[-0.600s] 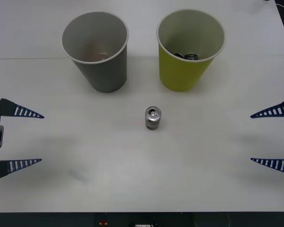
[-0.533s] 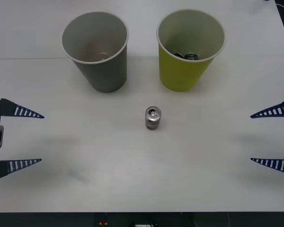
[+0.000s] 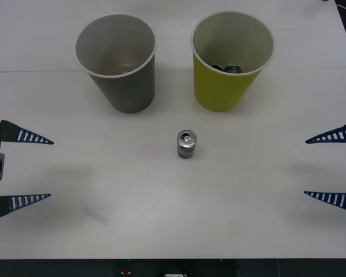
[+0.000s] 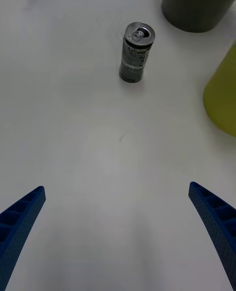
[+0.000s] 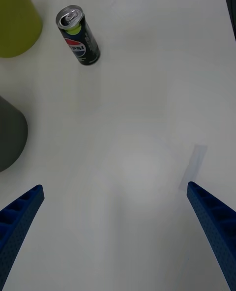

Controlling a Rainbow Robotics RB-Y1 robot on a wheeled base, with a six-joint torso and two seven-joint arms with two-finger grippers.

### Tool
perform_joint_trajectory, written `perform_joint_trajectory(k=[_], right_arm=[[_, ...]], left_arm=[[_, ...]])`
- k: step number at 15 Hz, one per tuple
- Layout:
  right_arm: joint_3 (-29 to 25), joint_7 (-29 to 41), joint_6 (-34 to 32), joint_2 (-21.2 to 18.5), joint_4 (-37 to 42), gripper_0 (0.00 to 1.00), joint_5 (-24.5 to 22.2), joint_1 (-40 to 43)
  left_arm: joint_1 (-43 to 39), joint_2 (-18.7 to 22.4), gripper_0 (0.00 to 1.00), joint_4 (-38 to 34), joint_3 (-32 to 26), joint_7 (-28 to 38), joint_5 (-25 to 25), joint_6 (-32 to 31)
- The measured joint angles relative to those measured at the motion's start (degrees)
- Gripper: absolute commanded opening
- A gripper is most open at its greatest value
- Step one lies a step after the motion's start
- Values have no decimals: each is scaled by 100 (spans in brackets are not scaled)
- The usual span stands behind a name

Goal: Put the can into the green bin and the plastic bottle into the gray bin

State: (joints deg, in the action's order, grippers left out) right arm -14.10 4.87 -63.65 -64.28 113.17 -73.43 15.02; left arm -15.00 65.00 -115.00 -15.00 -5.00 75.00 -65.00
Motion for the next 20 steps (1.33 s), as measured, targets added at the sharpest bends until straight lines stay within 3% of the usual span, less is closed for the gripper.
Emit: perform_joint_trajectory(k=[7,13,20], right_arm=[[309,-125,-8,743,-495,100,-3,-319],[608,-491,-36,1731,-1267,100,-263,-809],[811,-1867,-215,2770,-2964,100,-122,-1602]], left_arm=[[0,0,100,0,0,0,0,0],[0,0,100,0,0,0,0,0],[0,0,100,0,0,0,0,0]])
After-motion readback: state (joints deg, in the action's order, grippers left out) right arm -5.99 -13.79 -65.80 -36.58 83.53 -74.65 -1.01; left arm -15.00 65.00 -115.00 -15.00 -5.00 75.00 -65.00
